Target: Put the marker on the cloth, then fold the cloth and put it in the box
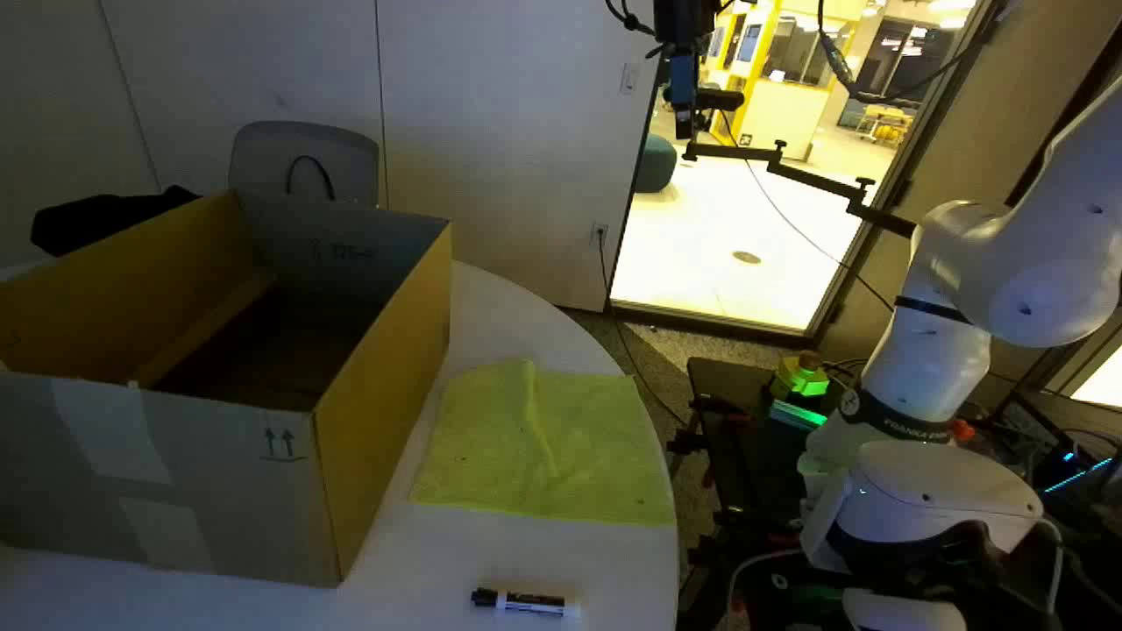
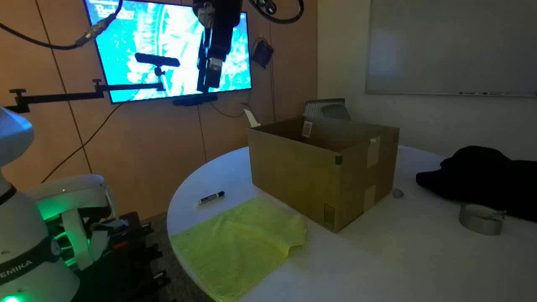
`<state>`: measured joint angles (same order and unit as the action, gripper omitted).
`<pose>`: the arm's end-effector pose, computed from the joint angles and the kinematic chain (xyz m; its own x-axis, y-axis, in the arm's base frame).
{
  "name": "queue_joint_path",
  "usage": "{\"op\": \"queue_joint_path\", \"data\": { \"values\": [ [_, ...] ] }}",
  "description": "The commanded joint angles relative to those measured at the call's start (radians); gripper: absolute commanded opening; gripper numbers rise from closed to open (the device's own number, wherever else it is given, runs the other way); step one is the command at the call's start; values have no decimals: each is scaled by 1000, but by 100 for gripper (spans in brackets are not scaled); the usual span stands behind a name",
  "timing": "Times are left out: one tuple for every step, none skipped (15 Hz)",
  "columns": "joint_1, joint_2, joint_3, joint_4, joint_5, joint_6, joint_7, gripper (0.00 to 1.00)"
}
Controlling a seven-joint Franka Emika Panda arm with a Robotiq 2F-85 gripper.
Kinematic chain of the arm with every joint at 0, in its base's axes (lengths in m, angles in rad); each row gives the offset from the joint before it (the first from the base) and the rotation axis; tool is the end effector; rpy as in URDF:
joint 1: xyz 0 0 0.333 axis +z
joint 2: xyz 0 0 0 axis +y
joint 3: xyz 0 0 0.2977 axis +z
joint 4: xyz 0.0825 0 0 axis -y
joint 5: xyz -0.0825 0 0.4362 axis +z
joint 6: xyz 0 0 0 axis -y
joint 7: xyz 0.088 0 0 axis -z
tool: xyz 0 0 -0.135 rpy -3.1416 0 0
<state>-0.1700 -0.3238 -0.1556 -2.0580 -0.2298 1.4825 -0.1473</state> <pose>0.4434 -0.1886 0.4994 0.9470 -0.1674 -0.2741 -0.1337 -0.9814 0.1376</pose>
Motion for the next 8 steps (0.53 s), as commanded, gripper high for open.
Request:
{"op": "queue_joint_path", "data": {
  "values": [
    [11,0,-9,6,-2,-3,2,100],
    [11,-2,-9,9,-2,-3,2,100],
    [11,-4,-9,10,-2,-3,2,100],
    [11,-5,-9,11,-2,-4,2,100],
    [13,-6,-7,4,-4,9,-1,100],
    [17,-7,-5,-7,-1,25,-1,100],
    [23,-9,-4,-20,5,50,-4,100],
    [31,-10,0,-42,16,90,3,100]
  ]
}}
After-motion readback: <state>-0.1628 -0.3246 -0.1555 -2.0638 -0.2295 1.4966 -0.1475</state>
